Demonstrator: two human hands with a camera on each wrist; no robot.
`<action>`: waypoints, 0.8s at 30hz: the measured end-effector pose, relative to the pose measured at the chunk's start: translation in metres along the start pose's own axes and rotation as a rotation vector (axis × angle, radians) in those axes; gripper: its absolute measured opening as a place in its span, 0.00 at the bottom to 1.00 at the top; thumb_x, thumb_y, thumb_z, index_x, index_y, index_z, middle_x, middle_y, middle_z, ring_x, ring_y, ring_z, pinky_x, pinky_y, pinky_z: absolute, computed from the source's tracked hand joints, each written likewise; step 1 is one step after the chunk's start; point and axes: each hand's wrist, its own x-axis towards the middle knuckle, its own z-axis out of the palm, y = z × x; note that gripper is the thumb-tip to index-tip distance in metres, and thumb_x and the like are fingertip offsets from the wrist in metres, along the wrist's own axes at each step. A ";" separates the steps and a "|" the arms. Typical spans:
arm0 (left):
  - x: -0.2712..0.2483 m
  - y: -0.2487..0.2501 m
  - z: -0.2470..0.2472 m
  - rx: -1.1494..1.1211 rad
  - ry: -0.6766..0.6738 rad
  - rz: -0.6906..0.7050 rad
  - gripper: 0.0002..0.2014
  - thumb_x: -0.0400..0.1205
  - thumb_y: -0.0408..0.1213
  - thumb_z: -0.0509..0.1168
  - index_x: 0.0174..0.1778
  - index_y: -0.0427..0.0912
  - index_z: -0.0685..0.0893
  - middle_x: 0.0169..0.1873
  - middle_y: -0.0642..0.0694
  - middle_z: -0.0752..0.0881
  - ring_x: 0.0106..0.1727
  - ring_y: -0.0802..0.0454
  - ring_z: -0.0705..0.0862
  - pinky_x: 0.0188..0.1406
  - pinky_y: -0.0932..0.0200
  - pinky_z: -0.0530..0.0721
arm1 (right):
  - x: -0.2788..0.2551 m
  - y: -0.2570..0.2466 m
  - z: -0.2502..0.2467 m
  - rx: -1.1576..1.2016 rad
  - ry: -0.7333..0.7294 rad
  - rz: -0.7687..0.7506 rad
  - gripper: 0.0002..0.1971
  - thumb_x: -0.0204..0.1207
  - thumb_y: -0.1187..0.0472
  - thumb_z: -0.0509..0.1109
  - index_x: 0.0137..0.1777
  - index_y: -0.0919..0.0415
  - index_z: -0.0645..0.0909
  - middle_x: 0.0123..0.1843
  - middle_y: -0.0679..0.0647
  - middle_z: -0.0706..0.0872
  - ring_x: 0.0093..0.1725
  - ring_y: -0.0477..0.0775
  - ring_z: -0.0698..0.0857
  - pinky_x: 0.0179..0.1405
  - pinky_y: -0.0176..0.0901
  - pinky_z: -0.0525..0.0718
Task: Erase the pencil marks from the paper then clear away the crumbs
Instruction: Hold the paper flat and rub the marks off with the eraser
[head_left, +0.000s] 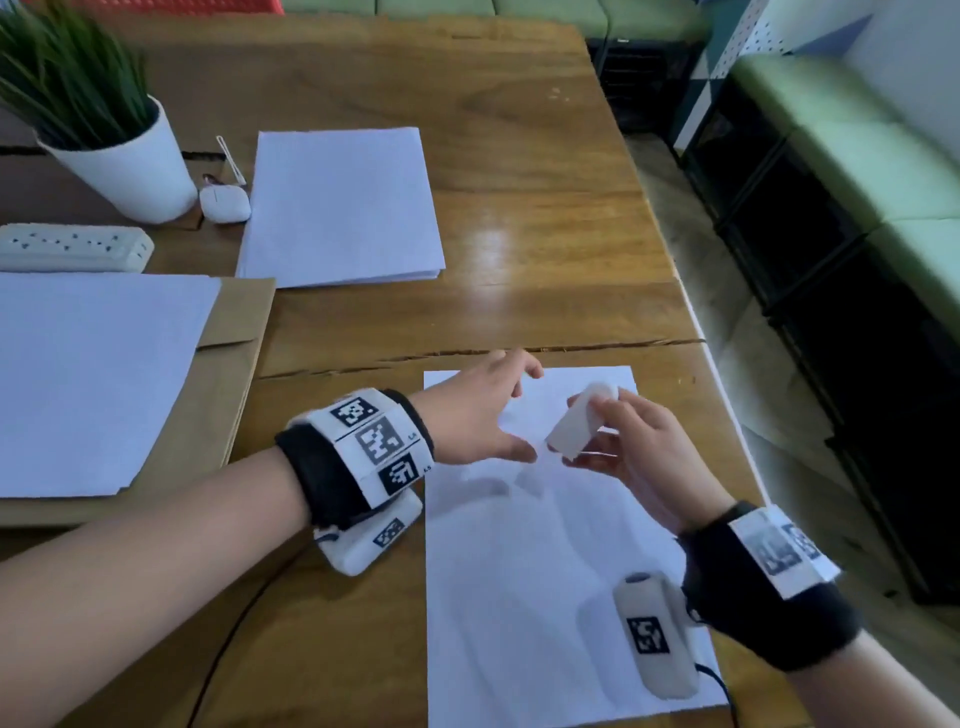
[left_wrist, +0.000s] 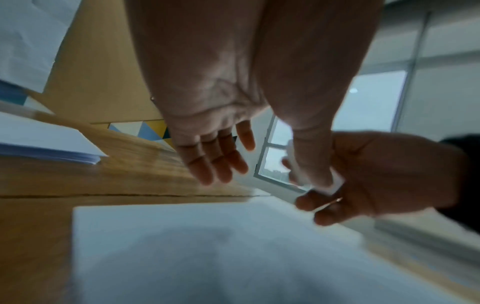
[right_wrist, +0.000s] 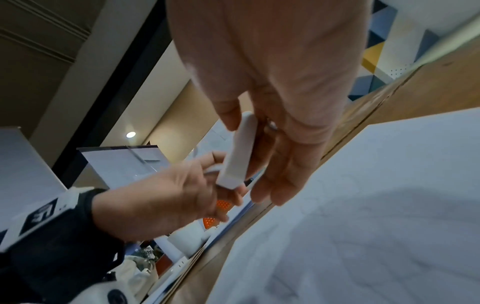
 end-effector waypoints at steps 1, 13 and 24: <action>-0.002 -0.009 0.004 0.152 -0.042 0.011 0.41 0.74 0.50 0.73 0.78 0.49 0.57 0.72 0.47 0.65 0.72 0.50 0.66 0.69 0.57 0.67 | -0.002 0.002 -0.005 0.024 0.044 0.012 0.12 0.84 0.64 0.54 0.45 0.63 0.79 0.39 0.59 0.82 0.37 0.60 0.88 0.42 0.51 0.87; -0.040 -0.052 0.012 0.701 -0.397 0.009 0.50 0.76 0.53 0.69 0.81 0.59 0.35 0.81 0.48 0.32 0.83 0.44 0.37 0.80 0.37 0.45 | -0.046 0.032 -0.030 -0.382 0.173 -0.059 0.05 0.79 0.67 0.63 0.48 0.61 0.80 0.28 0.49 0.78 0.25 0.46 0.67 0.21 0.34 0.62; -0.035 -0.021 0.035 0.472 -0.234 0.110 0.53 0.71 0.52 0.75 0.83 0.52 0.45 0.83 0.50 0.38 0.83 0.45 0.37 0.82 0.41 0.46 | -0.046 0.035 0.026 -0.843 -0.050 0.033 0.13 0.77 0.50 0.64 0.48 0.60 0.79 0.31 0.49 0.84 0.23 0.47 0.70 0.20 0.35 0.66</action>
